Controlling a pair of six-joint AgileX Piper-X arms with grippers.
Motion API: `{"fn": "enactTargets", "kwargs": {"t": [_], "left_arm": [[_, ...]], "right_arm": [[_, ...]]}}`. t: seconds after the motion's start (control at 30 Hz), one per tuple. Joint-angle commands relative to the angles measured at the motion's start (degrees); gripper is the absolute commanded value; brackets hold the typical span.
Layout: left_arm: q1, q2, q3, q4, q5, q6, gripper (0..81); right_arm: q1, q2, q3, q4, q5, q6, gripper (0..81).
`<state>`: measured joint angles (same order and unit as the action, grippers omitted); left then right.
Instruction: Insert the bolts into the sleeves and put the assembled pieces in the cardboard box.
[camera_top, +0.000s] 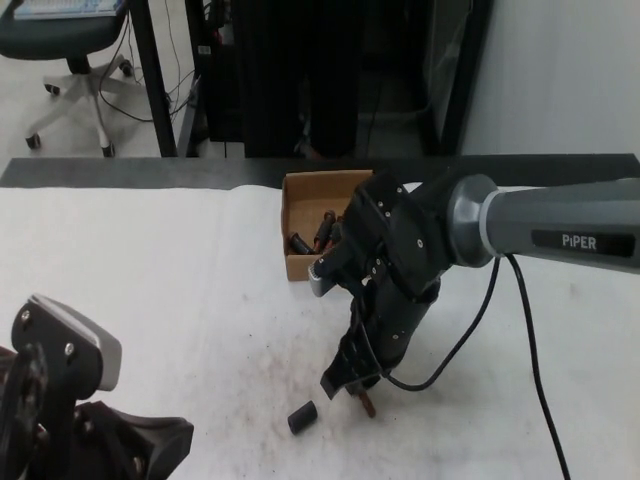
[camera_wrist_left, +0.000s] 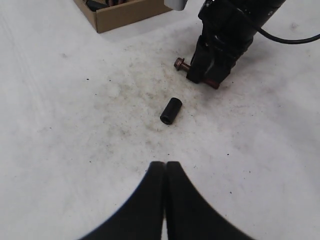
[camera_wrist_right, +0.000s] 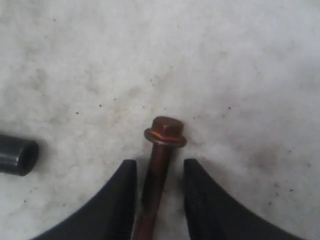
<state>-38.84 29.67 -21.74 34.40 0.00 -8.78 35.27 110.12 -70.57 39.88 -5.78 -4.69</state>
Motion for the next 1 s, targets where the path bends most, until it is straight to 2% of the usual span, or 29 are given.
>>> {"fn": "enactTargets", "kwargs": {"t": [0.0,0.17,0.4,0.47,0.53,0.57,0.77,0.83,0.97], "left_arm": [[0.2,-0.5,0.0,-0.1,-1.0,0.3,0.3],[0.2,-0.5,0.0,-0.1,-1.0,0.3,0.3],[0.2,-0.5,0.0,-0.4,-1.3,0.3,0.3],[0.2,-0.5,0.0,-0.4,-1.3,0.3,0.3],[0.2,-0.5,0.0,-0.4,-1.3,0.3,0.3],[0.2,-0.5,0.0,-0.4,-1.3,0.3,0.3],[0.2,-0.5,0.0,-0.7,-0.9,0.3,0.3],[0.2,-0.5,0.0,-1.8,1.9,0.3,0.3],[0.2,2.1,0.0,-8.6,14.2,0.5,0.3]], "right_arm": [[0.1,0.1,-0.4,-2.1,1.8,-0.5,31.1],[0.1,0.4,-0.4,-2.5,4.4,-5.7,31.1],[0.0,2.8,-0.4,-1.0,4.6,-5.7,30.2],[0.2,3.4,-0.4,-1.0,4.6,-5.7,23.9],[0.2,3.7,-0.4,-1.0,4.6,-5.7,11.3],[0.2,3.7,-0.4,-1.0,4.6,-5.7,2.2],[0.2,2.7,-3.2,1.7,5.8,-5.4,0.8],[0.0,1.1,-5.0,4.5,5.5,-5.4,0.8],[-0.3,-5.4,-7.1,6.6,4.5,-2.0,0.8]]}}
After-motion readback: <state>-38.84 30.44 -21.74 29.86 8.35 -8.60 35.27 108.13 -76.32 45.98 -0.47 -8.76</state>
